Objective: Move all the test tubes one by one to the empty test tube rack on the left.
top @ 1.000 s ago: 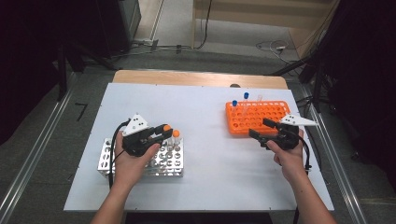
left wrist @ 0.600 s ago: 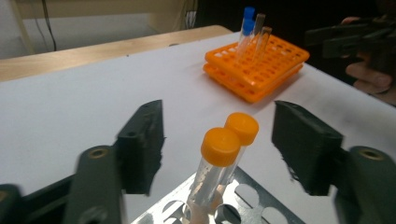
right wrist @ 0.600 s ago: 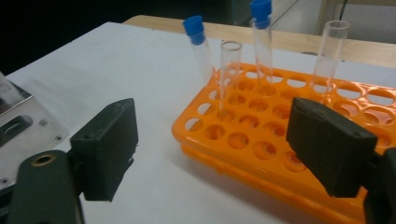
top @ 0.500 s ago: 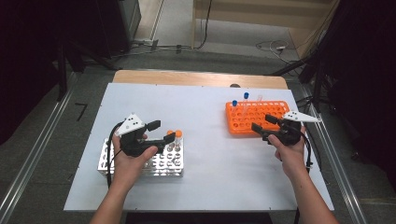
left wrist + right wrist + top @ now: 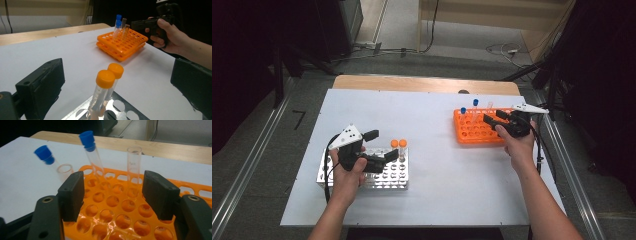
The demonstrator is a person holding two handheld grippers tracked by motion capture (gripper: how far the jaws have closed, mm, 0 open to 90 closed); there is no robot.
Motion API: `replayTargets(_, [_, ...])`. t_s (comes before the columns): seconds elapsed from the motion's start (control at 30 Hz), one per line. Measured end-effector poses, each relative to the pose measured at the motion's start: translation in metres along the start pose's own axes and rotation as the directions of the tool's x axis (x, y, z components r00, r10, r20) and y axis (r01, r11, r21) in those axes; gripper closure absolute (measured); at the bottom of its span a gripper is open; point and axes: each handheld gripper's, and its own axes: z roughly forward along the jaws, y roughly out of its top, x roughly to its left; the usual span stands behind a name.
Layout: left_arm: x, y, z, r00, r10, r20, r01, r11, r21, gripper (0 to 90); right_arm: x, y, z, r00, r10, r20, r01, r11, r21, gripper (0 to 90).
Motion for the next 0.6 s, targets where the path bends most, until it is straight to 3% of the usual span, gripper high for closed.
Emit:
replayTargets(0.23, [0.0,0.0,0.0,1.0,0.002,-0.007,-0.002,1.0,0.001,0.0,-0.013,0.001,0.023,0.9992,0.031,0.026,-0.031,0.999,0.019,44.2])
replayTargets(0.6, [-0.001,0.0,0.001,1.0,0.004,-0.006,-0.004,1.0,0.008,0.0,-0.017,-0.004,0.043,0.9963,0.035,0.079,-0.041,0.997,0.068,64.7])
